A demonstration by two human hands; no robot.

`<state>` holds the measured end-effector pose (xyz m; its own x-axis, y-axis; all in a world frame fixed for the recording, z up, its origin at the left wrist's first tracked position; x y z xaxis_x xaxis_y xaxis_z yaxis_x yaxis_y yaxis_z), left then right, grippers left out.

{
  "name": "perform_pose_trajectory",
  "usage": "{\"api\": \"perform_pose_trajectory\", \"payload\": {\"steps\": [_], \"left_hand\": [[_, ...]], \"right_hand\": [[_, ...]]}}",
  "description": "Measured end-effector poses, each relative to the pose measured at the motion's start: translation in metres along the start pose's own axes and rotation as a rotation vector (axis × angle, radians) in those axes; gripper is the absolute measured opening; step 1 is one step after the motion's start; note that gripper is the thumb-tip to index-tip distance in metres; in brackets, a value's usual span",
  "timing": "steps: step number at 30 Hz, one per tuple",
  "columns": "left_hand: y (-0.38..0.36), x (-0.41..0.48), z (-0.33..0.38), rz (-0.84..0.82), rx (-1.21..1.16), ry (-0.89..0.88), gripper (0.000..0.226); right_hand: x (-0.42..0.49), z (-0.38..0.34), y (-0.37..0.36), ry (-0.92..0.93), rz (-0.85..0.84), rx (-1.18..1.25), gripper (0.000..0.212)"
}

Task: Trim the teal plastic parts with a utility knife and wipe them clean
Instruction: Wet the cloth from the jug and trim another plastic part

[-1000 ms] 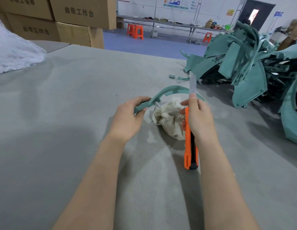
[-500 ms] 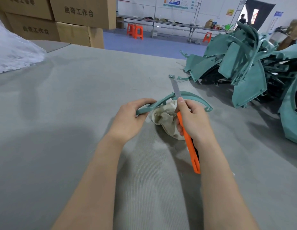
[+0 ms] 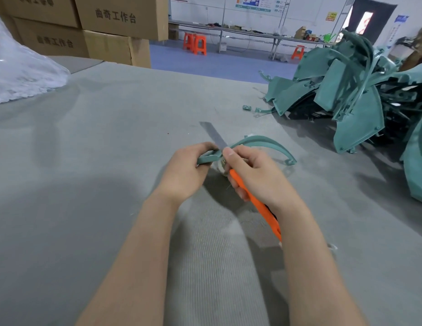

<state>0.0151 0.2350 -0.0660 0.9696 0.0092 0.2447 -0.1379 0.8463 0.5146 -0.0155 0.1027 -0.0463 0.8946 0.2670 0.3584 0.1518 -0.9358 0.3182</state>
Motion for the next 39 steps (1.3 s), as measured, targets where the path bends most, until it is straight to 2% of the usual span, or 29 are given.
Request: {"api": "perform_pose_trajectory", "payload": {"steps": [4, 6, 9, 12, 22, 29, 39], "left_hand": [[0.000, 0.002, -0.004, 0.005, -0.014, 0.081, 0.036], [0.001, 0.001, -0.001, 0.017, -0.015, 0.041, 0.032], [0.001, 0.001, 0.003, 0.027, 0.006, 0.003, 0.034], [0.002, 0.001, 0.004, 0.040, 0.015, 0.005, 0.036], [0.004, 0.001, 0.005, 0.053, -0.004, 0.000, 0.035], [0.005, 0.002, -0.004, 0.087, -0.009, 0.101, 0.029], [0.007, 0.002, -0.006, 0.119, -0.047, 0.150, 0.037]], "right_hand": [[-0.002, -0.002, -0.005, 0.021, -0.075, -0.005, 0.035], [-0.001, 0.001, 0.003, 0.013, 0.013, 0.013, 0.035], [0.001, 0.011, 0.031, -0.051, 0.251, -0.088, 0.037], [0.001, 0.020, 0.041, -0.104, 0.330, -0.115, 0.038], [0.003, 0.019, 0.021, -0.083, 0.173, -0.017, 0.037], [0.001, 0.006, -0.002, -0.023, 0.012, 0.016, 0.037], [0.001, 0.004, -0.007, 0.002, -0.035, 0.000, 0.040]]}}
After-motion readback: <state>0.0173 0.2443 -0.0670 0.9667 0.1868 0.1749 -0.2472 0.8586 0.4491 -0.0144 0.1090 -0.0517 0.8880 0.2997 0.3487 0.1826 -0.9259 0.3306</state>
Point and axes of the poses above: each hand's wrist, its own x-axis towards the middle knuckle, its own y-axis out of the back of the hand, z = x × y, the point moved 6 cm from there along x, towards the middle knuckle, and after that the axes turned 13 degrees about y, right-handed, at the moved point
